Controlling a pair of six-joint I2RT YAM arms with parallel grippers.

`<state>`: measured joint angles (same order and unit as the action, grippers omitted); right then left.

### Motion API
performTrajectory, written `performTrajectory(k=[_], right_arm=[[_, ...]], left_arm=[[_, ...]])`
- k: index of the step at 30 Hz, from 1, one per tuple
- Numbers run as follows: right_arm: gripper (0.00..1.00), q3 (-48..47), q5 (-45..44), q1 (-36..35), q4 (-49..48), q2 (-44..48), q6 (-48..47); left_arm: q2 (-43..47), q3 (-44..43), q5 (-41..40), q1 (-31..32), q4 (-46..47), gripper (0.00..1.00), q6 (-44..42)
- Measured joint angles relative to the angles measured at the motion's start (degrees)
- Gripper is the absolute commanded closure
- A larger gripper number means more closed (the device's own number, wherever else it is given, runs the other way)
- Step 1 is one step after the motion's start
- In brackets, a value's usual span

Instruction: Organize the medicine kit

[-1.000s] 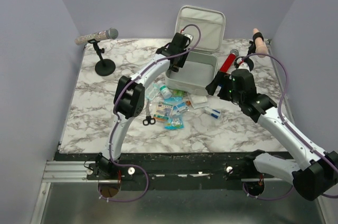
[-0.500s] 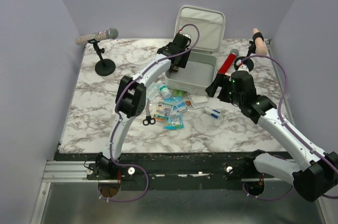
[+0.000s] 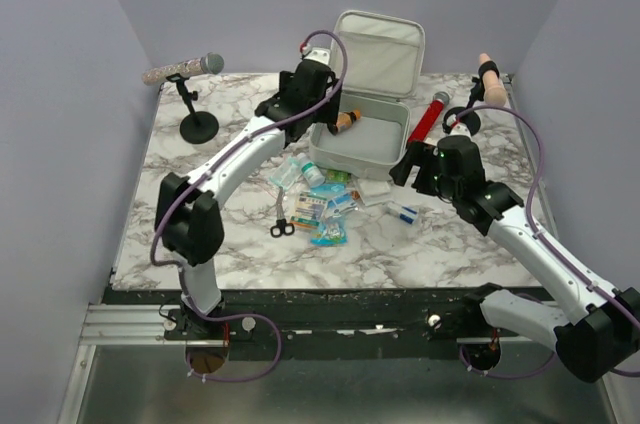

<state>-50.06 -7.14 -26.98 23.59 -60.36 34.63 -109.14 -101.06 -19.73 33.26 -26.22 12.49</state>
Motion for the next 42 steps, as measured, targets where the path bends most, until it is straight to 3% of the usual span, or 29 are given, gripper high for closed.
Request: performTrajectory(k=[4,7,14,22,32,42], right_arm=[[0.09,0.66,0.0,0.0,-0.02,0.0,-0.2],[0.09,1.05,0.0,0.0,-0.02,0.07,-0.31],[0.09,2.36,-0.02,0.0,-0.09,1.07,-0.63],[0.09,3.43,-0.04,0.0,-0.11,1.53,-0.66],[0.08,3.52,-0.07,0.0,-0.15,1.53,-0.96],[0.08,3.52,-0.07,0.0,-0.17,0.68,-1.07]], left_arm=[[12.0,11.28,-2.21,0.15,2.05,0.02,7.43],[18.88,23.45,-2.08,-0.07,6.32,0.08,13.49],[19.85,43.8,2.58,-1.6,11.19,0.09,28.37],[16.37,42.49,4.2,-1.68,17.88,0.09,36.98],[7.78,40.3,5.35,-1.68,20.31,0.14,39.65],[2.97,36.28,5.33,-1.7,19.93,0.34,37.94]])
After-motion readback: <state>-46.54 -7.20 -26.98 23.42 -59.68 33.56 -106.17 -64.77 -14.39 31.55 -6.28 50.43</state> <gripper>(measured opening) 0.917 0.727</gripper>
